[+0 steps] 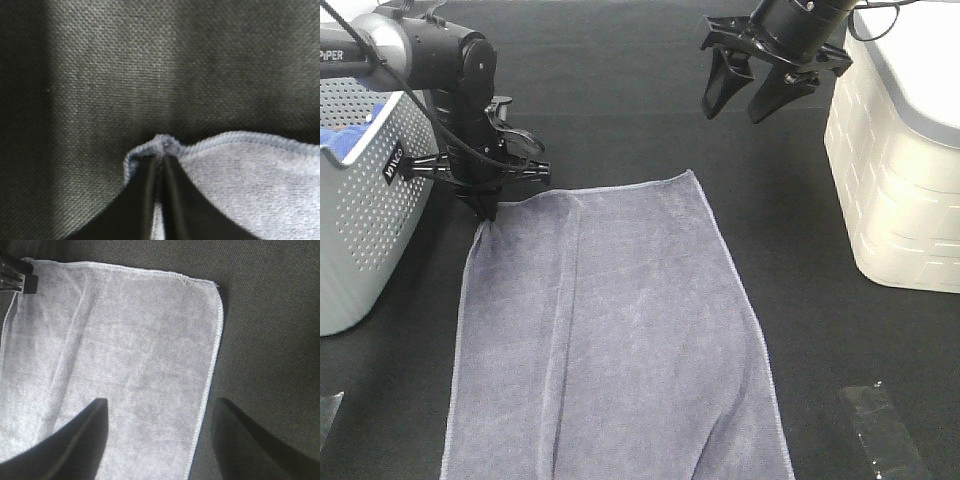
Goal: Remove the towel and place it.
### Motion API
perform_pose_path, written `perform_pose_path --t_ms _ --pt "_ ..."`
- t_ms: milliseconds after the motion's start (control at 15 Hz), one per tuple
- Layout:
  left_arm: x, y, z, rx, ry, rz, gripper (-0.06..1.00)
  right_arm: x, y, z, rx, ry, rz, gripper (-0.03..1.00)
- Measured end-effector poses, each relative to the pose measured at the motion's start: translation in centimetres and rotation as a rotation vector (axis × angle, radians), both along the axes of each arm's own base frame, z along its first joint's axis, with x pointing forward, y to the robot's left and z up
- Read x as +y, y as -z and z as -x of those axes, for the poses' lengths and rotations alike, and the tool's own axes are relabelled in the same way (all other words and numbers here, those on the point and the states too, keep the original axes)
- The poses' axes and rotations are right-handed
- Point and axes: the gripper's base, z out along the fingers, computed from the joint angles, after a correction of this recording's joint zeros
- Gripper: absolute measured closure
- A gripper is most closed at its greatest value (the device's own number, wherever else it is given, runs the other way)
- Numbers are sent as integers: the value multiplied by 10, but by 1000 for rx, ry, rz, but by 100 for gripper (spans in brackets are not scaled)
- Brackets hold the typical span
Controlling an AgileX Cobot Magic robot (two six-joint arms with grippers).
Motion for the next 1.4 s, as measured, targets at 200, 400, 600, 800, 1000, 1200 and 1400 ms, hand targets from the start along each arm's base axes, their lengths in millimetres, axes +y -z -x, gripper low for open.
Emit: perform_pose_path --t_ms 200,400,600,800,1000,1200,1400 --pt "-1 -3 -3 6 1 -4 94 8 -1 2 -18 -41 -20 44" --pt "-3 -15 -7 -9 33 -5 94 43 8 5 -87 -132 -26 45" --pt "-5 -18 -8 -12 46 -6 94 49 36 -8 -116 -107 2 45" --pt "-5 -18 -8 -10 51 -7 94 51 65 -26 -132 -82 45 45" --pt "-5 -18 -7 -8 67 -6 94 52 86 -47 -122 -49 125 44" --pt "-5 -18 -7 -7 76 -6 94 51 104 -54 -90 -40 173 44" --pt "-6 -18 -7 -7 79 -5 94 51 117 -55 -68 -42 184 44"
